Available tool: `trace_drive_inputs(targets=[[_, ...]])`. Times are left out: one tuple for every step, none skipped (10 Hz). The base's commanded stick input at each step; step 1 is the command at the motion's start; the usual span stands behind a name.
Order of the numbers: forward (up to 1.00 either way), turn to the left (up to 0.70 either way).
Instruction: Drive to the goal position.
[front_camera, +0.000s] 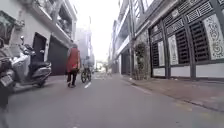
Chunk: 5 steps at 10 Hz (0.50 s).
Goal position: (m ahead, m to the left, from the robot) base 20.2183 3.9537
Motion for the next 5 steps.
trace_drive_inputs(targets=[[1.00,0.00],[1.00,0.00],[1.00,0.00],[1.00,0.00],[1.00,0.00]])
